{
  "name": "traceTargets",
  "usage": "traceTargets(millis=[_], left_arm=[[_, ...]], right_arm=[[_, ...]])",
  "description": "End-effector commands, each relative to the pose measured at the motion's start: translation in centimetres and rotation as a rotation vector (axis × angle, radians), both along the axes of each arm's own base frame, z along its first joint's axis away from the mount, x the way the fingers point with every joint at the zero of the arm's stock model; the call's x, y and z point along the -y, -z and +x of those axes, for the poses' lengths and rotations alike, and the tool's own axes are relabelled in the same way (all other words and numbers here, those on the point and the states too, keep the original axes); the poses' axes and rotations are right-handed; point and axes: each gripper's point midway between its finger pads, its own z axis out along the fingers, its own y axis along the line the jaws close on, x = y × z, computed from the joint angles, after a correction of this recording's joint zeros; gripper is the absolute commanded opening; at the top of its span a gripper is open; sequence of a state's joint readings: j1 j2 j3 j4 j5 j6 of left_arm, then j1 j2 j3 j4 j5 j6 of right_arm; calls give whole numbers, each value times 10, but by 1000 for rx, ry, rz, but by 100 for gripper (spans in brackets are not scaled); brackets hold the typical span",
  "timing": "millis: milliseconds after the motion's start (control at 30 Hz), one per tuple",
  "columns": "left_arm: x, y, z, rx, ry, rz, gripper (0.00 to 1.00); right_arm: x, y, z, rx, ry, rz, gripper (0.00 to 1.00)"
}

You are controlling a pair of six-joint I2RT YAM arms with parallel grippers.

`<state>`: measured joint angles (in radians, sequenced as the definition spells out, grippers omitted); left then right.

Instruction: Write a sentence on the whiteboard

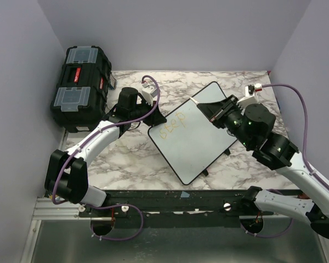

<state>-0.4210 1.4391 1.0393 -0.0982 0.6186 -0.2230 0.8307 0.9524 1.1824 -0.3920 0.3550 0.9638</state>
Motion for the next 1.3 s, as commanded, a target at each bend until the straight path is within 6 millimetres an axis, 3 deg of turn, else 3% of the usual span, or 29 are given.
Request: traceTargets(millis=[0,300,633,733,867,1267], left_arm=[[5,11,-8,-19,42,36,19],[7,7,-5,-23,44,29,19],[9,3,-4,-21,48,19,21],[9,3,-4,-20,47,19,21],[9,3,-4,-21,47,19,21],[9,-10,0,1,37,14,24]], right_arm=[[-18,-60,-13,35,-93,284,1],[-30,-81,-13,60,-137,372,1],[-26,-66,-4,31,-76,426,1],[-22,-70,-5,60,-71,473,1],[-32,-83,-16,108,-164,484,1],[-42,-83,-22,126,-230,417,1]])
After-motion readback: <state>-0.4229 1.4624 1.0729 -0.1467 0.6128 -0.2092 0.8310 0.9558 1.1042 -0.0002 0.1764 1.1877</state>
